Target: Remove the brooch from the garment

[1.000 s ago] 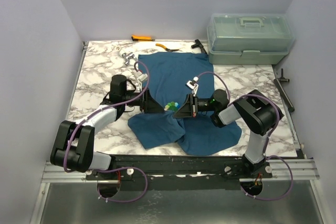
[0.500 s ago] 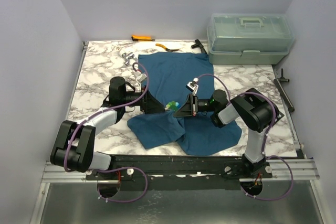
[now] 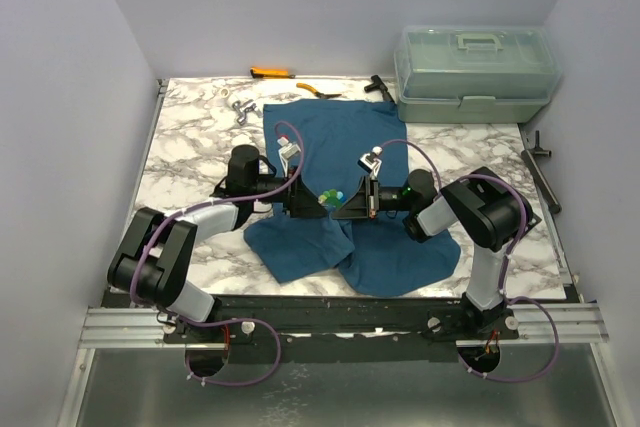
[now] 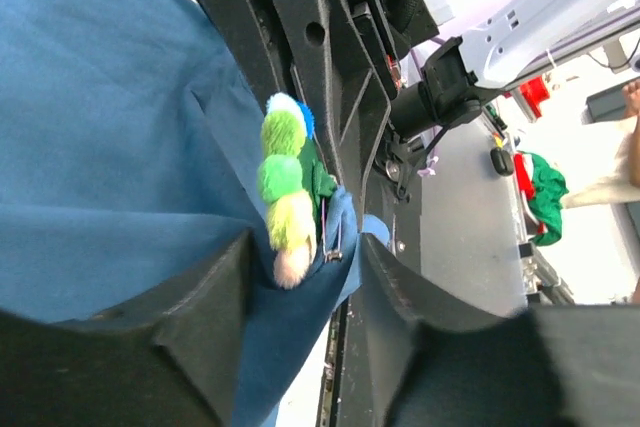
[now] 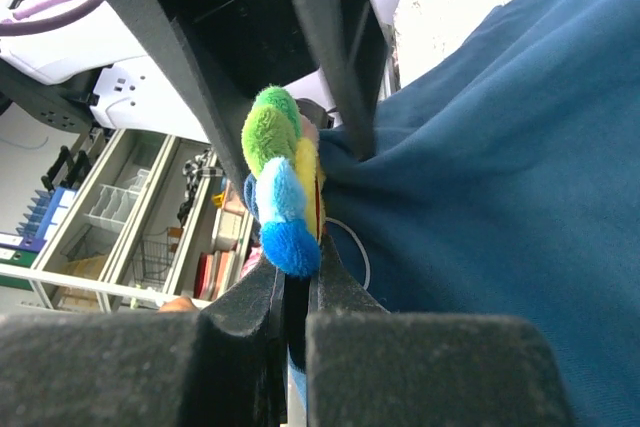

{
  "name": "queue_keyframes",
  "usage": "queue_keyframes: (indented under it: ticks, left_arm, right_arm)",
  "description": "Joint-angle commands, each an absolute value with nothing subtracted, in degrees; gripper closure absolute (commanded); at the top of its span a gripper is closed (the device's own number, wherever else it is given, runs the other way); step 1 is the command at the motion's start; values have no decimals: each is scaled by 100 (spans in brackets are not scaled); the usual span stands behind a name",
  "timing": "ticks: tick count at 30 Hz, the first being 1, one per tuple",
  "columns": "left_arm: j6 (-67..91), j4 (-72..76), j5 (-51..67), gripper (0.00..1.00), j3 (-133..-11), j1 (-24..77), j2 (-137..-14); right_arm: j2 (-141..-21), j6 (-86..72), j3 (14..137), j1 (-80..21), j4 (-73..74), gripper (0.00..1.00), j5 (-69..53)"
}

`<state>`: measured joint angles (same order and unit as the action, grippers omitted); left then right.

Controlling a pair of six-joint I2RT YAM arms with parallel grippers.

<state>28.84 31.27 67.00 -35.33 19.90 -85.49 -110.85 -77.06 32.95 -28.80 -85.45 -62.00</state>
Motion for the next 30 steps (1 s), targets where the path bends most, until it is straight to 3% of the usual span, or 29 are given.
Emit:
queue_keyframes:
  ticks: [1, 6, 8, 9, 12, 18, 20, 24, 27, 30]
  left_arm:
    - [2931, 3610, 6691, 60, -3755, 2109, -8704]
    - [3104, 3937, 6662, 83, -3750, 2106, -8754]
    - [3143, 3968, 6693, 93, -3770, 2105, -8746]
    - [3182, 3973, 6705, 99, -3787, 2101, -8742]
    - [3234, 3973, 6840, 100, -3790, 2085, -8716]
    - [3108, 3691, 7137, 100, -3679, 2091, -8699]
    - [2865, 3300, 7187, 100, -3700, 2100, -8682]
    - [1602, 1456, 7047, 100, -4122, 2172, -8699]
    - [-564, -1365, 6740, 100, -4975, 2375, -8798]
    - [-1702, -2425, 6550, 100, -5429, 2526, -8906]
  right_arm:
    - [-11127, -7735, 3306, -2855, -10043, 99, -6089]
    - [-11126, -7727, 3272, -2811, -10095, 99, -6095]
    - [-11136, -7669, 3278, -2791, -10090, 90, -6177]
    - [-11131, -7638, 3278, -2767, -10078, 78, -6247]
    - [-11073, -7474, 3229, -2575, -10020, 55, -6458]
    - [-10695, -6978, 3103, -1818, -9646, 41, -7088]
    - [-10238, -6119, 3094, -1749, -8474, 38, -7143]
    - [-8965, -1984, 3901, -1830, -3023, 37, -6512]
    - [-8875, -1055, 4488, -1804, -1470, 37, -6519]
    - [-8964, -74, 4983, -1872, -227, 37, -6589]
